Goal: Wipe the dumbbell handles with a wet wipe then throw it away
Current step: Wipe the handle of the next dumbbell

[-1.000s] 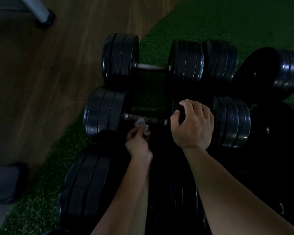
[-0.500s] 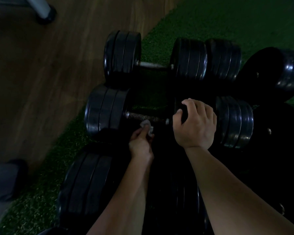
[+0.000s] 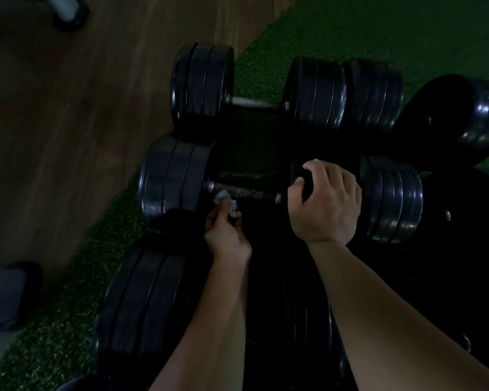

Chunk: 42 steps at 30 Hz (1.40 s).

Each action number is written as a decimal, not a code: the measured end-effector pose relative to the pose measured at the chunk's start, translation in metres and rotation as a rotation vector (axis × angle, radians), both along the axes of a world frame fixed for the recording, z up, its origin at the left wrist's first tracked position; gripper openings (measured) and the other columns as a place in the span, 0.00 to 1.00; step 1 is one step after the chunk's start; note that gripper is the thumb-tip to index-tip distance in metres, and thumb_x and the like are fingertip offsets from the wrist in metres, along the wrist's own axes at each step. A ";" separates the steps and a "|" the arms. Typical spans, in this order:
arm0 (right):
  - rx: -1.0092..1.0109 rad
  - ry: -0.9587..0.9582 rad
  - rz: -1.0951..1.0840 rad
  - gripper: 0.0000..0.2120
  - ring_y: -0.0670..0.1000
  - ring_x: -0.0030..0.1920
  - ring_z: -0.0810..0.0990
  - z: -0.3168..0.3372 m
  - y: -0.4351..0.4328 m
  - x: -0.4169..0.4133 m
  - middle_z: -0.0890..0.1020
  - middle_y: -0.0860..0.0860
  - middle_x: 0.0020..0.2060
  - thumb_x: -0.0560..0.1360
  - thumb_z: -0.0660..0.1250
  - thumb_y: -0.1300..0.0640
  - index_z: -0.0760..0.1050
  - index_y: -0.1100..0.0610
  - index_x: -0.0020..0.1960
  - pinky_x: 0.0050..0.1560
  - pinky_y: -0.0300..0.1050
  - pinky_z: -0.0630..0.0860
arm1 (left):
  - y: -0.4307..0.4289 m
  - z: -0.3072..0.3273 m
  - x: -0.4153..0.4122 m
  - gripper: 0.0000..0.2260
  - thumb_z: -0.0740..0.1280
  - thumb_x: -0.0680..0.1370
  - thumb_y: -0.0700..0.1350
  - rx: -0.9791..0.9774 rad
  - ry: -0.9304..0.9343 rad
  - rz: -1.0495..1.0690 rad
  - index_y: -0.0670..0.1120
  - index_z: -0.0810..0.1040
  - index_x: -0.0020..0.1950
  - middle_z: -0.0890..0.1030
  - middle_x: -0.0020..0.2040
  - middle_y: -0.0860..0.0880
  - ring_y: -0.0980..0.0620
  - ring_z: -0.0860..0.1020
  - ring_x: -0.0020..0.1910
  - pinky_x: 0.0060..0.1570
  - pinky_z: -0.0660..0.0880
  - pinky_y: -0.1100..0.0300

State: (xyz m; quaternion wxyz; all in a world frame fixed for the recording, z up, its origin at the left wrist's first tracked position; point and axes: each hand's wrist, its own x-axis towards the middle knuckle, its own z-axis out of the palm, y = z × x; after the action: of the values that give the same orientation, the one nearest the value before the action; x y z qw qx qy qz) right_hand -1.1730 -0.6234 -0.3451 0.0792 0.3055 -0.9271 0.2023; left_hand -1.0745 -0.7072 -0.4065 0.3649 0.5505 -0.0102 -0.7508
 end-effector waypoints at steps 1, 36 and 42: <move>0.000 0.003 -0.001 0.17 0.55 0.63 0.73 0.000 0.000 0.000 0.80 0.49 0.60 0.76 0.59 0.46 0.77 0.51 0.60 0.65 0.56 0.69 | -0.002 0.000 -0.001 0.05 0.70 0.77 0.37 -0.005 0.000 0.010 0.45 0.76 0.45 0.79 0.38 0.47 0.55 0.75 0.30 0.34 0.74 0.64; -0.018 0.011 -0.001 0.17 0.55 0.62 0.74 0.000 0.000 0.000 0.80 0.49 0.59 0.76 0.59 0.46 0.77 0.52 0.60 0.65 0.54 0.68 | 0.014 -0.012 -0.002 0.07 0.67 0.77 0.33 -0.058 -0.015 -0.145 0.44 0.78 0.43 0.82 0.29 0.52 0.57 0.80 0.29 0.33 0.76 0.66; -0.015 0.011 0.000 0.17 0.55 0.62 0.74 0.000 0.000 0.000 0.80 0.50 0.60 0.76 0.60 0.47 0.77 0.52 0.60 0.64 0.54 0.69 | 0.000 -0.010 -0.001 0.06 0.63 0.80 0.36 0.057 0.165 0.090 0.45 0.77 0.47 0.82 0.39 0.47 0.52 0.78 0.42 0.47 0.78 0.59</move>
State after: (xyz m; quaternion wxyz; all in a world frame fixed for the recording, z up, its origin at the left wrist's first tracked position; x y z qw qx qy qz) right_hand -1.1730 -0.6233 -0.3450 0.0865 0.3059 -0.9251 0.2076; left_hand -1.0758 -0.7068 -0.4169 0.3821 0.4968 0.0663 -0.7764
